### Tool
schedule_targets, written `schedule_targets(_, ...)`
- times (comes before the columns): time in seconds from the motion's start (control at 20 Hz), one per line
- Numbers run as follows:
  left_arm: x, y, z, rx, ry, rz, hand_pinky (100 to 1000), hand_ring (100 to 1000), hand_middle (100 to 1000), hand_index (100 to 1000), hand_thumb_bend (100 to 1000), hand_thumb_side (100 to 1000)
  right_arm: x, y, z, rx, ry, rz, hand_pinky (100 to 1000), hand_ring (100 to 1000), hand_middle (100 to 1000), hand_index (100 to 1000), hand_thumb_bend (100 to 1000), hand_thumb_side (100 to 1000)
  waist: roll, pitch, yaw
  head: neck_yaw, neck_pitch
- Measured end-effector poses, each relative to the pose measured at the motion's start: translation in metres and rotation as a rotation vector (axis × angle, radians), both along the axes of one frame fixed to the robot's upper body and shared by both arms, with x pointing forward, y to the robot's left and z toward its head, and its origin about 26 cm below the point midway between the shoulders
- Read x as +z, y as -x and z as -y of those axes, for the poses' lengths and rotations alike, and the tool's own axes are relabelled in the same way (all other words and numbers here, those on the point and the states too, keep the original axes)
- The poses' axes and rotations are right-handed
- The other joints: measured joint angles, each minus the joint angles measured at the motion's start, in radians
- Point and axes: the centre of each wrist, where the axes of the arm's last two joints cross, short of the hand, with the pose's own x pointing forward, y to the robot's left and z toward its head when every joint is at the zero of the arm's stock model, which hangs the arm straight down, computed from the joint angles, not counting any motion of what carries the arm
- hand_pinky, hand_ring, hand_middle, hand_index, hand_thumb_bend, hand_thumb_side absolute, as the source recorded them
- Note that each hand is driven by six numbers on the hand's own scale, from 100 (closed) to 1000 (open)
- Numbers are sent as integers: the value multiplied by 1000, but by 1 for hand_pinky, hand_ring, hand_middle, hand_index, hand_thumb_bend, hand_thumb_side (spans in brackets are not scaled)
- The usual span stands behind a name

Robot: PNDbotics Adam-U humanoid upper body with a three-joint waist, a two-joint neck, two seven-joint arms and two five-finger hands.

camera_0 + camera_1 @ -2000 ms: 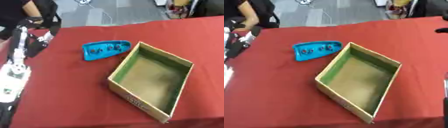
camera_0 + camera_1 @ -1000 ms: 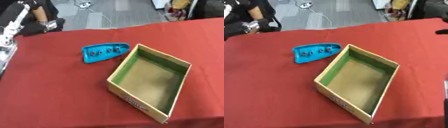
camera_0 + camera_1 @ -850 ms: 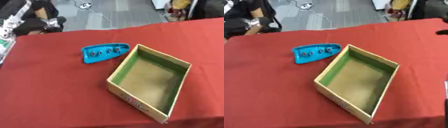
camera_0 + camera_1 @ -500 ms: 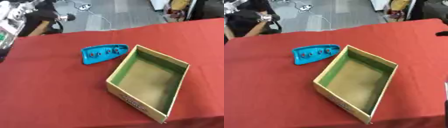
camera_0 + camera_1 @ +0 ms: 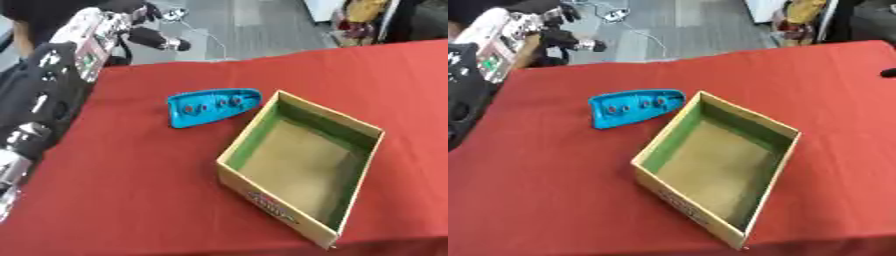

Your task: Pick up objects on the table and place them in the box.

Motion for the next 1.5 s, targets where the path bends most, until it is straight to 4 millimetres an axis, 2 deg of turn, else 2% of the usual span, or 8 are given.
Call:
schedule_targets(0.35, -46, -14, 25, 29, 2, -52, 779, 823, 856, 914, 1000, 757, -1, 0, -3, 12, -7, 0, 595, 811, 809, 995, 454, 964, -1, 1, -10, 19, 0)
schedule_targets(0.6, -66, -16, 39, 23, -10, -87, 787, 833, 863, 917, 1000, 756, -1, 0, -3, 12, -7, 0, 595, 811, 810, 994, 454, 965, -1, 1, -12, 28, 0)
schedule_targets(1.1, -78, -17, 51, -3, -11, -114, 798, 835, 858, 914, 1000, 756, -1, 0, -3, 12, -7, 1, 594, 810, 810, 994, 454, 965, -1, 6, -13, 33, 0)
schedule_targets(1.5, -79, -16, 52, -19, -5, -130, 793, 832, 845, 908, 1000, 757, 0, -1, -4, 13, -7, 3, 594, 810, 811, 994, 453, 966, -1, 6, -14, 41, 0)
